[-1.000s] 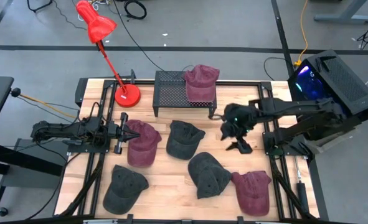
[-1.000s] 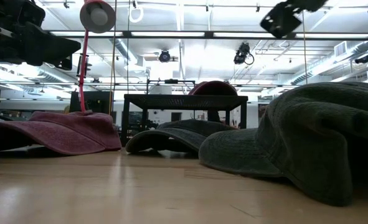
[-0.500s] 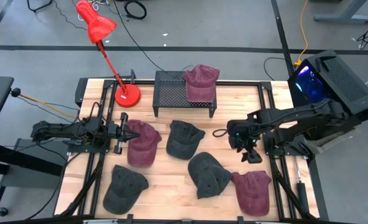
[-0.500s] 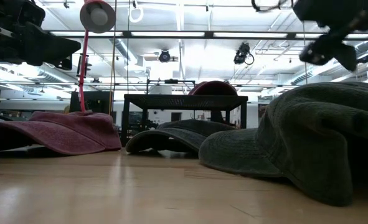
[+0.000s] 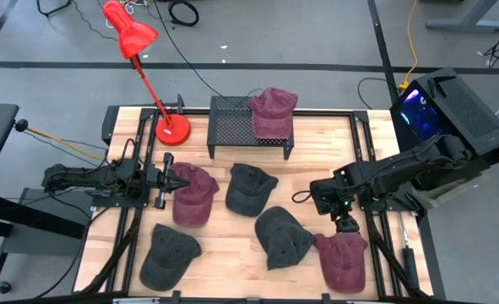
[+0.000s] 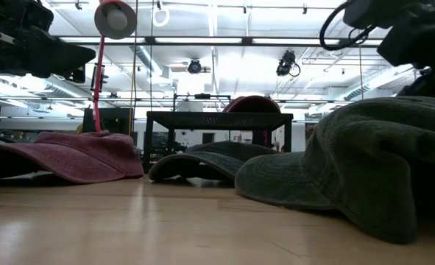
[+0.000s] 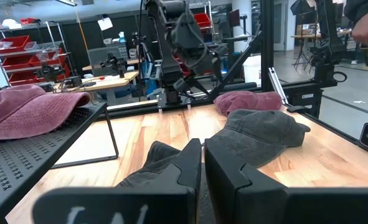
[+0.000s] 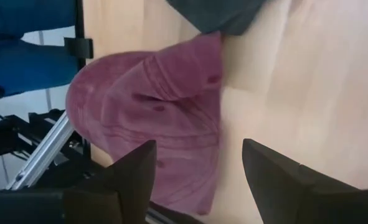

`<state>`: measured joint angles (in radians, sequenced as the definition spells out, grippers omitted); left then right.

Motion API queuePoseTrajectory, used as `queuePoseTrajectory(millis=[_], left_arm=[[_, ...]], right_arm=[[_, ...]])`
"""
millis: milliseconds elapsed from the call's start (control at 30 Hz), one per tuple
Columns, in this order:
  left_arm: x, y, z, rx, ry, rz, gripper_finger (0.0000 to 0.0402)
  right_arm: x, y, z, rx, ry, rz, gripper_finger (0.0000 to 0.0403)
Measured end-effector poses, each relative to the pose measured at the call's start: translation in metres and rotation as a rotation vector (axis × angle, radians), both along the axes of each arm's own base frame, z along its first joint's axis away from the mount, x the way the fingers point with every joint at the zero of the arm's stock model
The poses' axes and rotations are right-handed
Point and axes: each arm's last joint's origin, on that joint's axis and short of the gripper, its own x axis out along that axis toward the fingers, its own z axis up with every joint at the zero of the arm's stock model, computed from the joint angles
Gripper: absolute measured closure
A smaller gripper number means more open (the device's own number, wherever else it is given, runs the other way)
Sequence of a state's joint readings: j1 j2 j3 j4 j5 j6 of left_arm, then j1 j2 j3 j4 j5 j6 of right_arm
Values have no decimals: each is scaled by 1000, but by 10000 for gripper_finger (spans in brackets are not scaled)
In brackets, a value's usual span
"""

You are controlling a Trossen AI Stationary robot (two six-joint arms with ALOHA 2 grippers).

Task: Pick & Place hat
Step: Stack the bottom red cap on top of the red cap on the shelf

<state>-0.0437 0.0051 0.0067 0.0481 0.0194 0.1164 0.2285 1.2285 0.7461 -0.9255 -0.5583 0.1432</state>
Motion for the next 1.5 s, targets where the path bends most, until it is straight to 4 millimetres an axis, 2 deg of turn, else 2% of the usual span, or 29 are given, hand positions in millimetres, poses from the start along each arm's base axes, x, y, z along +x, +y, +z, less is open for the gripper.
queuePoseTrajectory(millis=[367, 733, 1067, 1233, 1500], left_arm=[[0, 0, 0, 0, 0, 0, 374], [0, 0, 0, 0, 0, 0, 374], [0, 0, 0, 0, 0, 0, 374], [0, 0, 0, 0, 1, 0, 374], [0, 0, 0, 0, 0, 0, 374]], right_arm=[[-2, 19, -16, 7, -84, 54, 166], [-15, 18, -36, 0, -16, 63, 166], [-18, 19, -47, 103, -19, 59, 170], [-18, 20, -51, 120, -40, 61, 195], [-22, 19, -57, 139, -14, 52, 267]])
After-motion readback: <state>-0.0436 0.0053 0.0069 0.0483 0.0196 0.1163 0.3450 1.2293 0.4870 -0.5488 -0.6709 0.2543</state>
